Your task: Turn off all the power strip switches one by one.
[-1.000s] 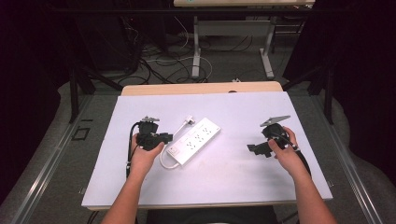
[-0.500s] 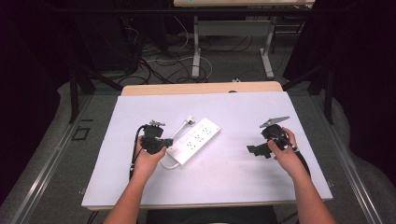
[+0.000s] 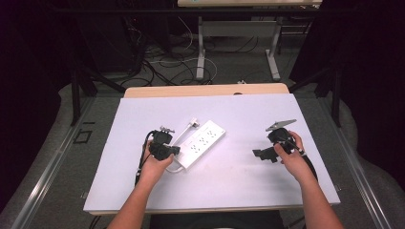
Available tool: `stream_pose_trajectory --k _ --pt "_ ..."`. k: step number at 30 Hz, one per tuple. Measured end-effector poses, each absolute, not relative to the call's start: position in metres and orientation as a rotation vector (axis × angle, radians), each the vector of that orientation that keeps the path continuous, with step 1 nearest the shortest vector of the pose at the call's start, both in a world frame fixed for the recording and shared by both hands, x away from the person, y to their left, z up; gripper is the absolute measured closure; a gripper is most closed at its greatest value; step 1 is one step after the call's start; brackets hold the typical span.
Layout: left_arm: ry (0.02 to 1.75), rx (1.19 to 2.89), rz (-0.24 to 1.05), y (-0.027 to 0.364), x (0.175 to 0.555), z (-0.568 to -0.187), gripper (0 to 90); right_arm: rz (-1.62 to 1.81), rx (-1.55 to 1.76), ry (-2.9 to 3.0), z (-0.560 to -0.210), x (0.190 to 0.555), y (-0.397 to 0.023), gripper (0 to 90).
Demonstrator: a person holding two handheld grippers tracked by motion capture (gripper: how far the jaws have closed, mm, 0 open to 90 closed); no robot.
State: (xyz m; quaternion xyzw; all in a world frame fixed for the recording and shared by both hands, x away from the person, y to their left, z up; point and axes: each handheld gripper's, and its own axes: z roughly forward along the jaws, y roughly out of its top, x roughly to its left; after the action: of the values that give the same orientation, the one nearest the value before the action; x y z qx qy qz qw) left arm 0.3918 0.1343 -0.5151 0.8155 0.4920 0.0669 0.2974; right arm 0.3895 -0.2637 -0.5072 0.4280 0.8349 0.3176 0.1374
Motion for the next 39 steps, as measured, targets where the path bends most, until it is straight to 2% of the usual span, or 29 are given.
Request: stream_pose_trajectory --k 11,20,23,39 --pt "1.290 2.222 0.241 0.128 0.390 -0.518 90.0 0.912 1.221 2.424 -0.506 0.390 -0.264 7.8" --pt "1.294 2.226 0.240 0.127 0.390 -0.519 90.0 0.916 1.228 2.425 -0.506 0.389 -0.263 7.8" --pt "1.310 2.189 0.207 0.130 0.391 -0.517 90.0 0.917 1.236 2.424 -0.505 0.388 -0.263 7.8" --pt "1.313 2.109 0.215 0.123 0.403 -0.505 90.0 0.917 1.242 2.420 -0.505 0.389 -0.263 7.8"
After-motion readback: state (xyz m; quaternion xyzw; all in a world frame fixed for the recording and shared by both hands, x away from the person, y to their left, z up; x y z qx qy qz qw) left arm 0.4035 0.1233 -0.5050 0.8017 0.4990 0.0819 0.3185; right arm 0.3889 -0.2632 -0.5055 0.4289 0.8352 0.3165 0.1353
